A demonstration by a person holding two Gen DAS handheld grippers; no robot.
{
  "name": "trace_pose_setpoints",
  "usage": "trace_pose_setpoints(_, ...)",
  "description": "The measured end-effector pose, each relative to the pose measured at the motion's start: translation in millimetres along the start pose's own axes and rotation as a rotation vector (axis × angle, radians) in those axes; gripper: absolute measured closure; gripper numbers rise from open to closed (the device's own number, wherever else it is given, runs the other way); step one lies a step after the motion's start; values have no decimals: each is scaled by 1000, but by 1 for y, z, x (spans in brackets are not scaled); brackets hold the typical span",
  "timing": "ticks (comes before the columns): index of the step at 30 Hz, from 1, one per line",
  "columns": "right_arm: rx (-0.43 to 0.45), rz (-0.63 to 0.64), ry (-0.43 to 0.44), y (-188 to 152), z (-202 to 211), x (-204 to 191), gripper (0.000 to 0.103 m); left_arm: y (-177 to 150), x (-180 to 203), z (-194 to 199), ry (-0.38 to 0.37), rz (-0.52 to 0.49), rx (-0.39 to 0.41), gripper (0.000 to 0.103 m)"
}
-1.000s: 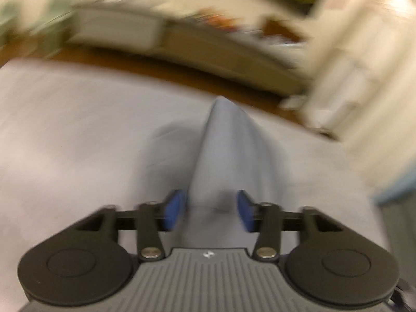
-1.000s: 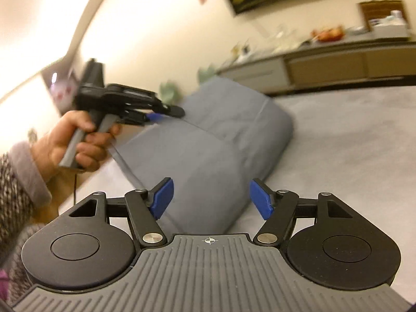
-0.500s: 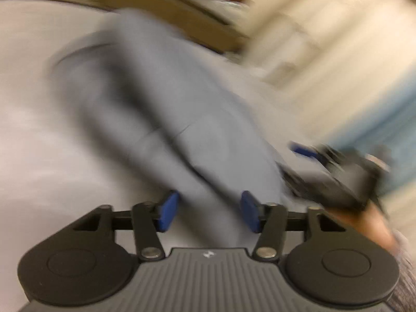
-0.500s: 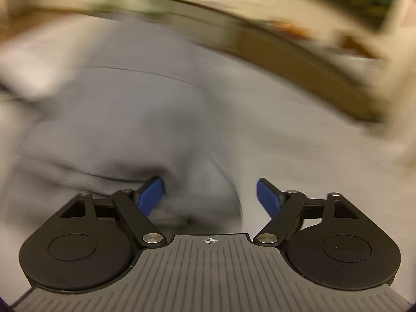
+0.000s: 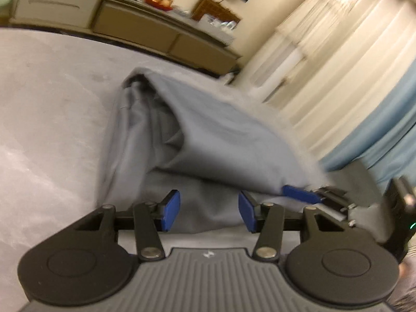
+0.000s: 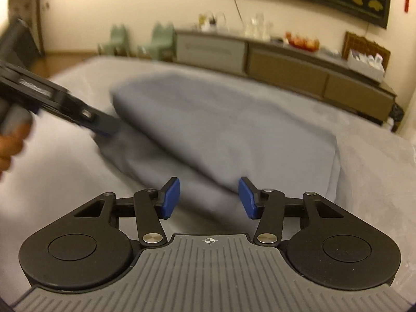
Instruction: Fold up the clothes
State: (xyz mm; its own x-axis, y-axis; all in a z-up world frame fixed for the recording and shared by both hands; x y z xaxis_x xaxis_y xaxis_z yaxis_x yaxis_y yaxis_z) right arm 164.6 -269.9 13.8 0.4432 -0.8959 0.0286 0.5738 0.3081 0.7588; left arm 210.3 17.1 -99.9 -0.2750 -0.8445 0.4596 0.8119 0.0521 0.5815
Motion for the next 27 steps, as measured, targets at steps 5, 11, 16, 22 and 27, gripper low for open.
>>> trace_pose_setpoints(5, -36, -229, 27, -8, -5, 50, 96, -12, -22, -6, 64, 157, -16, 94)
trace_pose_setpoints(11, -26, -342, 78, -28, 8, 53, 101, -11, -23, -8, 82, 114, -25, 95)
trace_pose_setpoints(16, -28, -351, 7, -35, 13, 66, 93, -15, -26, -13, 76, 112, -30, 95)
trace_pose_setpoints(22, -28, -375, -76, -45, 29, 84, 61, -11, -7, -24, 98, 79, -19, 91)
trace_pose_setpoints(27, -26, -317, -149, -40, 41, 77, 50, -6, 13, -3, 68, 65, 65, 47)
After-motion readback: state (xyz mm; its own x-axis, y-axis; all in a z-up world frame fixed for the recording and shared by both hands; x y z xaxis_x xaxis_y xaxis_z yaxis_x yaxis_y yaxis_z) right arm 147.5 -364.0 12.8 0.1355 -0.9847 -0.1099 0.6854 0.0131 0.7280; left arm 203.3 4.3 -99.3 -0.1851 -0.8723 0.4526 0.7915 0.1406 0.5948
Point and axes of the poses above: each gripper's, at about its wrist camera, not at the fingertips, and z roughly against the way its jaws point, x to its right, y to its top, the point moved 4 cm from there along -z, roughly the way its jaws point, and after that the axes turned 3 degrees about y, right-handed, at the moved point
